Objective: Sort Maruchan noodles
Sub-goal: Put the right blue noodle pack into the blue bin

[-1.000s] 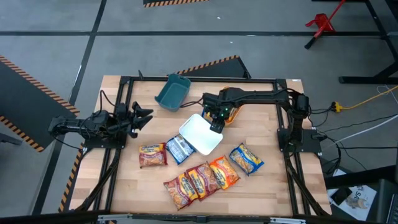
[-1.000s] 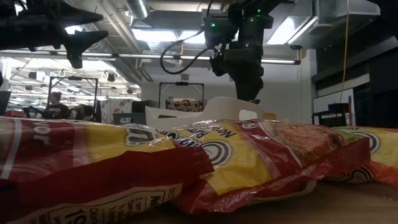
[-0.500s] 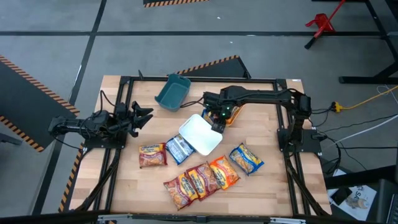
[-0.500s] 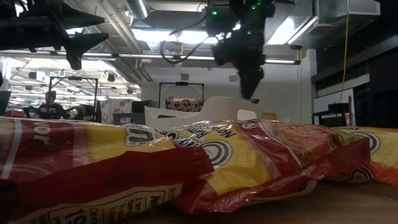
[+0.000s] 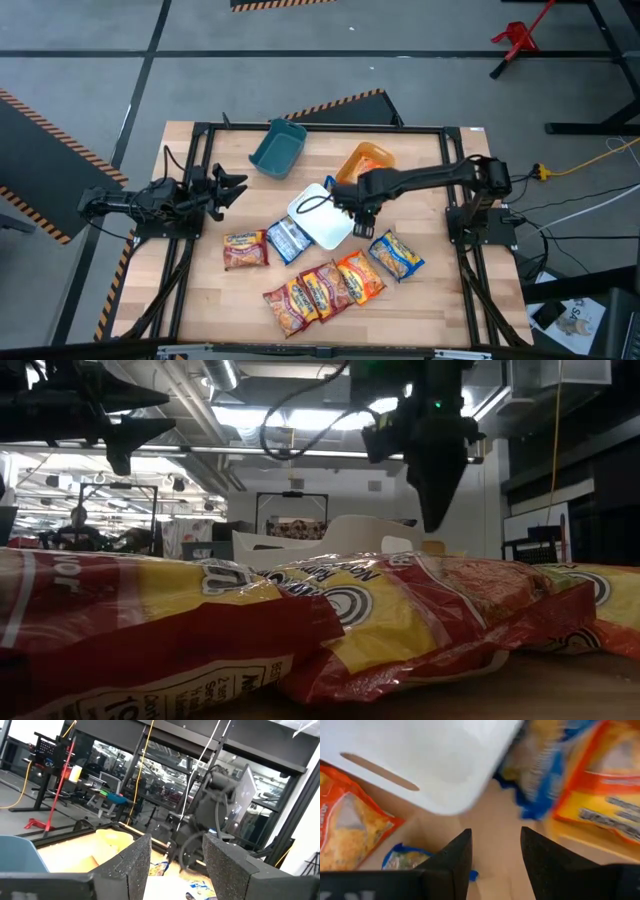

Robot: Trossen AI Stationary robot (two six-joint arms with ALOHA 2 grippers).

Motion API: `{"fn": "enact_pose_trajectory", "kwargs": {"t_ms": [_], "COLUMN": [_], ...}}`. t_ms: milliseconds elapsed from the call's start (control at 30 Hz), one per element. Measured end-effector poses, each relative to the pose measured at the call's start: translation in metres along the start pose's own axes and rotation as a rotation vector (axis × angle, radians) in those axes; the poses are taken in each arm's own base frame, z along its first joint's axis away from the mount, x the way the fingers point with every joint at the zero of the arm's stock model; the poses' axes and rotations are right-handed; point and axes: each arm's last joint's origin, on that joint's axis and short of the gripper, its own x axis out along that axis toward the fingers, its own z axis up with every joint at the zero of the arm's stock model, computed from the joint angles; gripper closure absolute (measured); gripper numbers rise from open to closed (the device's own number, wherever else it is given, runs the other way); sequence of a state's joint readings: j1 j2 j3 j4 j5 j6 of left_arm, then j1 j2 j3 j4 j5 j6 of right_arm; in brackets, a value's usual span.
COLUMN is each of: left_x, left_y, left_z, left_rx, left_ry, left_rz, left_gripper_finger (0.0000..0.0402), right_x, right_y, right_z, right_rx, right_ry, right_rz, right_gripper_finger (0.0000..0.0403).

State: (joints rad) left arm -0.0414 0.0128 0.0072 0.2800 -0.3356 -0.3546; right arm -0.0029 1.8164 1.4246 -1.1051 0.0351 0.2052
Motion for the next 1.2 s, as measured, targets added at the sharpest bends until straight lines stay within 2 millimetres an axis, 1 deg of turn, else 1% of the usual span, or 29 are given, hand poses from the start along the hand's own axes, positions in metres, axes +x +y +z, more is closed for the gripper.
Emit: {"fn": "enact_pose_trajectory", "kwargs": {"t_ms": [100,233,400,567,867,967,1067,1133,1200], "left_x": [0.000,0.000,0.000,0.000,0.000,0.000,0.000,0.000,0.000], "left_y": [0.000,0.001,0.001,0.001,0.002,0.002,0.002,0.002,0.002], "left_z": [0.000,0.000,0.000,0.000,-0.001,-0.001,-0.001,-0.001,-0.001], "left_rx": [0.000,0.001,0.001,0.001,0.004,0.004,0.004,0.004,0.004], "left_ry": [-0.005,-0.012,-0.013,-0.013,-0.005,-0.005,-0.006,-0.005,-0.005], "left_rz": [0.016,0.038,0.043,0.043,0.046,0.046,0.046,0.046,0.046], "left_gripper_finger": [0.0227,0.0227,0.0227,0.0227,0.0227,0.0227,0.0227,0.0227,0.0227], "right_x": [0.012,0.024,0.032,0.033,0.031,0.031,0.031,0.030,0.030], "right_y": [-0.002,-0.017,-0.040,-0.060,-0.089,-0.098,-0.102,-0.100,-0.099], "right_z": [-0.002,-0.002,-0.005,-0.003,-0.003,-0.002,0.001,0.002,0.003], "right_rx": [0.006,0.041,0.099,0.111,0.128,0.162,0.186,0.183,0.176], "right_ry": [-0.010,-0.031,-0.006,-0.005,-0.011,-0.024,-0.062,-0.076,-0.086], "right_rz": [-0.004,-0.084,-0.160,-0.168,-0.050,0.039,0.171,0.227,0.264], "right_gripper_finger": [0.0251,0.0251,0.0251,0.0251,0.0251,0.0251,0.0251,0.0250,0.0240]}}
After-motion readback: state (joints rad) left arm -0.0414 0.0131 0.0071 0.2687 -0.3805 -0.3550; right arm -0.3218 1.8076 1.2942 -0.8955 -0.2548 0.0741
